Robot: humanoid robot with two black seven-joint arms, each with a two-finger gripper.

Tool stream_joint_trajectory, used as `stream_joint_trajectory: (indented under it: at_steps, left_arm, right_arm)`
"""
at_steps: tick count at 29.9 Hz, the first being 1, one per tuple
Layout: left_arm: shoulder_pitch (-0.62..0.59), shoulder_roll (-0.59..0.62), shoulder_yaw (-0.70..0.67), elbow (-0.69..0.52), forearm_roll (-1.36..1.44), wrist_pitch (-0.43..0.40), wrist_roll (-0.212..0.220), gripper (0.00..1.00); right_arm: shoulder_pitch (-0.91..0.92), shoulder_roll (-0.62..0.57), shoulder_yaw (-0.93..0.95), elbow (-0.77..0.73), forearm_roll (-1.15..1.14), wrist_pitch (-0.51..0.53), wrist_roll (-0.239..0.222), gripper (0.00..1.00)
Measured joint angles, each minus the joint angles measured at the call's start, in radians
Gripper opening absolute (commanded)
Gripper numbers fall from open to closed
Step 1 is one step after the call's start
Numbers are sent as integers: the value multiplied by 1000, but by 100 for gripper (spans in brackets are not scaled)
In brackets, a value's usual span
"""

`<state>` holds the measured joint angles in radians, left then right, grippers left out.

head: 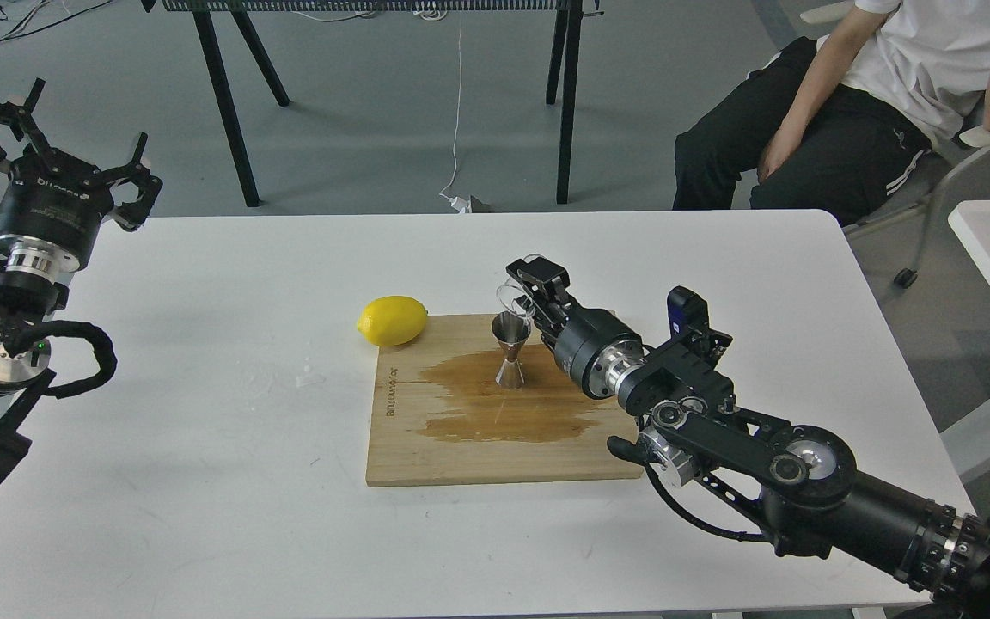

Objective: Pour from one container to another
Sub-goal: 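Tilt the glass with the right gripper to pour into the jigger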

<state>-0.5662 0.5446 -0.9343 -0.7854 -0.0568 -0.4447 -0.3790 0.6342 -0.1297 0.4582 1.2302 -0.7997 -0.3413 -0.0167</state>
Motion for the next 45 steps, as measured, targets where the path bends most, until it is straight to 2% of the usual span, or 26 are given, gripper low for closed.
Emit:
stream_joint_trajectory:
  at_steps: [8, 30, 45]
  left_arm:
    - [2, 0, -1, 0, -1, 0, -1, 100]
    - [2, 6, -2, 0, -2, -6, -1, 100]
    - [3, 5, -2, 2, -3, -9, -1, 100]
  right_arm:
    - [0, 1, -4, -1, -41, 0, 19, 36]
    - [60, 15, -72, -17, -50, 1, 26, 36]
    - [93, 11, -123, -29, -135, 1, 42, 36]
